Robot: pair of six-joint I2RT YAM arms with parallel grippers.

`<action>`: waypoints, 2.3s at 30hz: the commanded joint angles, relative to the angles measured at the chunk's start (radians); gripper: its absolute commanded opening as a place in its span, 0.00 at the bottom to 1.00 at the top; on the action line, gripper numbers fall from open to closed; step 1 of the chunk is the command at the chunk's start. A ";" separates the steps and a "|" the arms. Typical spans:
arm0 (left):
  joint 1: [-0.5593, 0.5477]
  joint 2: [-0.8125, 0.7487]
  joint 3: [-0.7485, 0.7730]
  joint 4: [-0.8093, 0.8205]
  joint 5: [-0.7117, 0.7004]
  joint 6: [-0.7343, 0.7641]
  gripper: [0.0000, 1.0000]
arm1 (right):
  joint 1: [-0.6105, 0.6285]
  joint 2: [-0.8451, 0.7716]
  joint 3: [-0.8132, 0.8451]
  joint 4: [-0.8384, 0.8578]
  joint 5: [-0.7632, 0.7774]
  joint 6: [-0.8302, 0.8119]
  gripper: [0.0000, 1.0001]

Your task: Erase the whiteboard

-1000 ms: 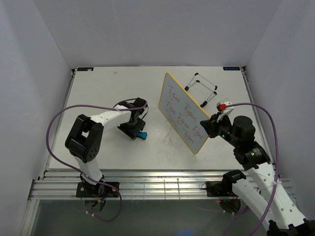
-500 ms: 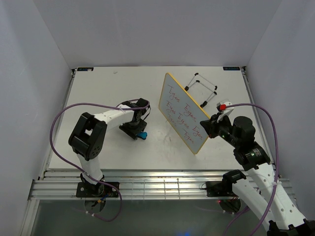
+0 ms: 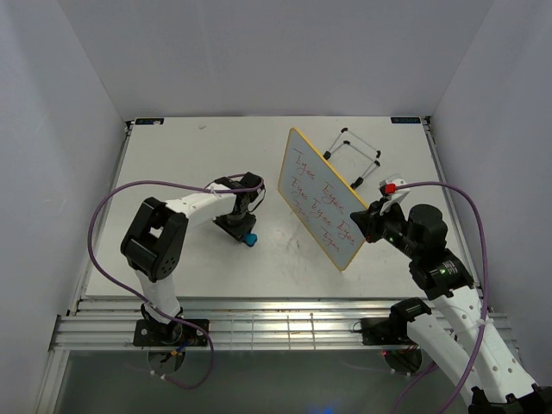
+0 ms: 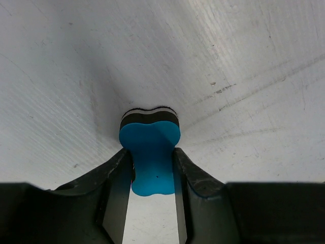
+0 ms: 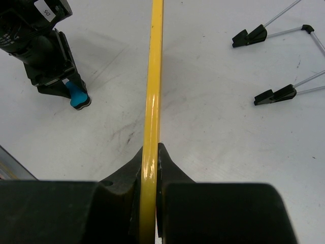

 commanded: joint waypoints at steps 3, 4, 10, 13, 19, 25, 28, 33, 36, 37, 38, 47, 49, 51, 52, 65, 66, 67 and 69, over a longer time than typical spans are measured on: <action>-0.007 -0.005 0.024 -0.016 -0.007 -0.100 0.43 | 0.014 0.006 -0.029 -0.084 -0.017 -0.021 0.08; -0.007 -0.012 0.023 -0.017 -0.016 -0.097 0.39 | 0.014 0.007 -0.028 -0.085 -0.019 -0.022 0.08; -0.025 -0.139 0.015 0.022 -0.119 -0.007 0.00 | 0.014 0.009 -0.036 -0.081 -0.027 -0.012 0.08; -0.028 -0.207 -0.028 0.237 -0.136 0.215 0.00 | 0.013 0.007 -0.032 -0.081 -0.037 -0.001 0.08; -0.031 -0.390 -0.235 1.066 0.314 0.830 0.00 | 0.014 0.019 -0.005 -0.113 -0.056 0.016 0.08; -0.033 -0.312 -0.162 1.260 0.543 1.041 0.00 | 0.014 0.004 0.009 -0.127 -0.088 0.048 0.08; -0.033 -0.261 -0.143 1.360 0.567 1.150 0.00 | 0.014 -0.005 0.014 -0.128 -0.122 0.071 0.08; -0.030 -0.242 -0.222 1.596 0.495 1.256 0.00 | 0.014 -0.014 0.027 -0.145 -0.137 0.083 0.08; -0.019 -0.221 -0.244 1.653 0.427 1.284 0.00 | 0.014 -0.028 0.040 -0.157 -0.122 0.093 0.08; -0.015 -0.213 -0.241 1.655 0.415 1.281 0.00 | 0.014 -0.033 0.046 -0.160 -0.120 0.097 0.08; -0.008 -0.195 -0.238 1.653 0.418 1.278 0.00 | 0.014 -0.040 0.049 -0.162 -0.120 0.100 0.08; 0.073 -0.135 -0.264 1.653 0.439 1.219 0.00 | 0.014 -0.062 0.064 -0.150 -0.152 0.114 0.08; 0.082 -0.126 -0.267 1.676 0.528 1.213 0.00 | 0.014 -0.062 0.058 -0.136 -0.169 0.111 0.08; 0.082 -0.117 -0.249 1.679 0.598 1.198 0.00 | 0.014 -0.051 0.053 -0.133 -0.178 0.102 0.08; 0.082 -0.114 -0.241 1.679 0.658 1.186 0.00 | 0.014 -0.048 0.053 -0.130 -0.182 0.099 0.08; -0.059 -0.107 -0.192 1.661 0.746 1.121 0.00 | 0.014 -0.043 0.049 -0.104 -0.220 0.074 0.08; -0.074 -0.114 -0.192 1.637 0.734 1.132 0.00 | 0.014 -0.047 0.049 -0.104 -0.220 0.070 0.08; -0.076 -0.117 -0.192 1.617 0.711 1.159 0.00 | 0.014 -0.050 0.049 -0.104 -0.221 0.064 0.08; -0.054 -0.117 -0.191 1.562 0.622 1.170 0.00 | 0.014 -0.050 0.050 -0.114 -0.237 0.050 0.08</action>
